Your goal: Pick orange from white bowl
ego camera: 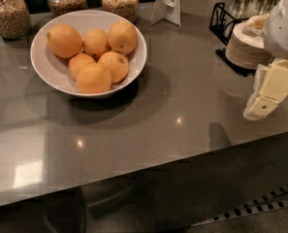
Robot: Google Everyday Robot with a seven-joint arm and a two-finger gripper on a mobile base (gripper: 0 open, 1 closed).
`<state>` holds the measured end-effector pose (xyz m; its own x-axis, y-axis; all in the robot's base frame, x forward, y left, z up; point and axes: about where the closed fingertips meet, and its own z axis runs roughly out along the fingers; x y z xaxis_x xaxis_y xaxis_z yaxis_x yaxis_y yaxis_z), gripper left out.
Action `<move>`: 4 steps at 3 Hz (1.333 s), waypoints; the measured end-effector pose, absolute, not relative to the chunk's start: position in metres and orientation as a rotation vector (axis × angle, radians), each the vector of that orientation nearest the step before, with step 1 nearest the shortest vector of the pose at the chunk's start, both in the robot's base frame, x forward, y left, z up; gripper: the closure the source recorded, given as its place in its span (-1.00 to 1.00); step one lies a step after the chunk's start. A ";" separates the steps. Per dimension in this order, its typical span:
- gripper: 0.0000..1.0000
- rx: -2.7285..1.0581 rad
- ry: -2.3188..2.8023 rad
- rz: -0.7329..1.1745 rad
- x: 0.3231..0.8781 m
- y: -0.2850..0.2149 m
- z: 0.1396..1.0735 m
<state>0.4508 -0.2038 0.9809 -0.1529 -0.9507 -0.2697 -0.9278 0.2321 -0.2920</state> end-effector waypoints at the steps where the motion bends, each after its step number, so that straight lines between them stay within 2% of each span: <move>1: -1.00 -1.738 1.865 -0.051 0.481 -0.171 0.999; 3: -1.00 -1.819 1.395 -0.029 0.530 -0.098 1.039; 4: -1.00 -1.819 1.395 -0.029 0.530 -0.098 1.039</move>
Offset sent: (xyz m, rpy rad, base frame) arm 0.0848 0.1104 0.0661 0.3136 -0.4424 0.4652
